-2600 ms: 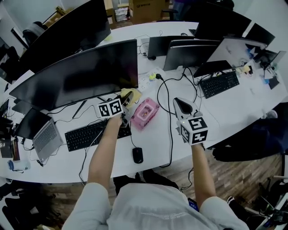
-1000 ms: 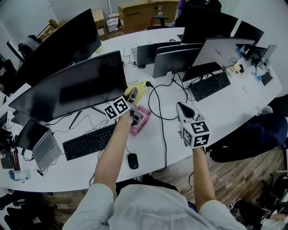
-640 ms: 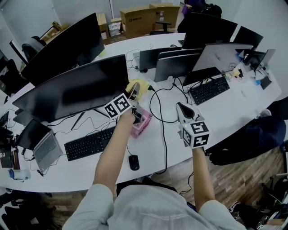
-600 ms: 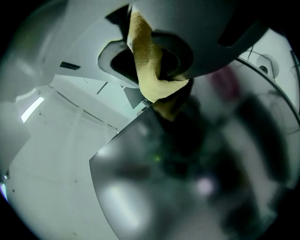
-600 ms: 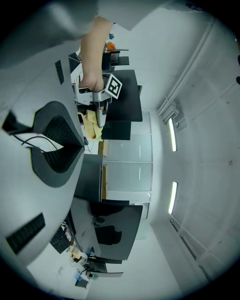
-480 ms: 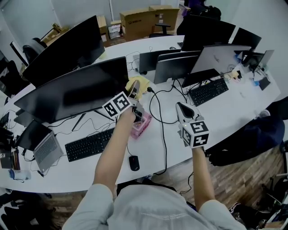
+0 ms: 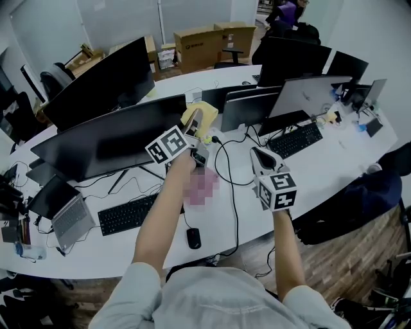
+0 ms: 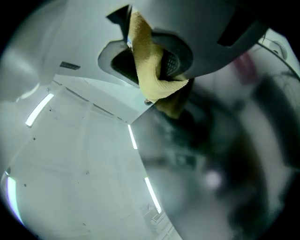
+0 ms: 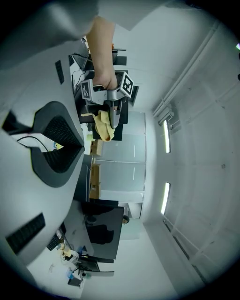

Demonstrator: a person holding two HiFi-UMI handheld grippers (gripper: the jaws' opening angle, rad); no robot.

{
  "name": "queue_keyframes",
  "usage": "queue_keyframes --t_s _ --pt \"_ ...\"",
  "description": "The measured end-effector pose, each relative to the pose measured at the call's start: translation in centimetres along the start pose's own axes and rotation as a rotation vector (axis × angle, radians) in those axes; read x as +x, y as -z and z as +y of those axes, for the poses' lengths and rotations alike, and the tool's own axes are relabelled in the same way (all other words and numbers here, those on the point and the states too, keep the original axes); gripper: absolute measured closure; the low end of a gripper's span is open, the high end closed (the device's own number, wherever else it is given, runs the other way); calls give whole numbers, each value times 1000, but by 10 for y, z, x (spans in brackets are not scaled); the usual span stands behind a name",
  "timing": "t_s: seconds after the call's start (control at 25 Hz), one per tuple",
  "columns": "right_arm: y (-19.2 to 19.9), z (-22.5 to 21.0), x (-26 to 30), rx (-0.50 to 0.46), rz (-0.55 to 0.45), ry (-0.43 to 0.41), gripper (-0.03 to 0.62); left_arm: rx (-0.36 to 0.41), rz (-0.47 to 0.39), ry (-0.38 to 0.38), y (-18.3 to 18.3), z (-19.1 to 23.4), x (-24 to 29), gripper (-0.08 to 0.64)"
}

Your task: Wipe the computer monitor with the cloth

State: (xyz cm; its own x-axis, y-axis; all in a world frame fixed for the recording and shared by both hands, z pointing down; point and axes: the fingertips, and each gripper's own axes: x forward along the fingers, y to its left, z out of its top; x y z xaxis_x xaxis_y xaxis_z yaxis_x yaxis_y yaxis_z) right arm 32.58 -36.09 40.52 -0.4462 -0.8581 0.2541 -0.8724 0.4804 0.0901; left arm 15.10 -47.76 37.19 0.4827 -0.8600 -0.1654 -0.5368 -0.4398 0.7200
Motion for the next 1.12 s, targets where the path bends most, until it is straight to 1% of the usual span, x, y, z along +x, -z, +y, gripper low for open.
queue_keyframes --t_s 0.2,0.32,0.48,0.6,0.68,0.76,0.84,0.96,1.0,1.04,1.08,1.12 --pt "-17 3 -5 0 -20 1 566 16 -24 34 -22 -27 -1 479" --pt "-28 4 -7 -4 -35 -1 566 40 -46 61 -37 -46 -2 479" --pt "-38 6 -10 -6 -52 -5 566 122 -64 90 -53 -68 -8 479" --pt "-44 8 -10 -11 -62 -13 566 224 -79 95 -68 -82 -15 479" --pt "-48 10 -11 -13 -68 -19 566 321 -68 82 -77 -91 -19 479" --pt "-52 11 -10 -13 -74 -25 566 461 -34 46 -83 -97 -22 479" --pt "-57 13 -8 -14 -82 -33 566 638 -3 -17 -94 -100 -25 479" --pt "-63 20 -4 -17 -92 -50 566 938 33 -149 -117 -98 -31 479" --pt "-64 23 -2 -18 -95 -56 566 1029 58 -179 -121 -94 -30 479" --pt "-65 26 -1 -18 -97 -62 566 1100 94 -195 -122 -91 -28 479" --pt "-66 29 0 -18 -99 -67 566 1147 138 -199 -119 -88 -25 479" --pt "-67 32 2 -18 -101 -71 566 1173 186 -198 -114 -85 -22 479"
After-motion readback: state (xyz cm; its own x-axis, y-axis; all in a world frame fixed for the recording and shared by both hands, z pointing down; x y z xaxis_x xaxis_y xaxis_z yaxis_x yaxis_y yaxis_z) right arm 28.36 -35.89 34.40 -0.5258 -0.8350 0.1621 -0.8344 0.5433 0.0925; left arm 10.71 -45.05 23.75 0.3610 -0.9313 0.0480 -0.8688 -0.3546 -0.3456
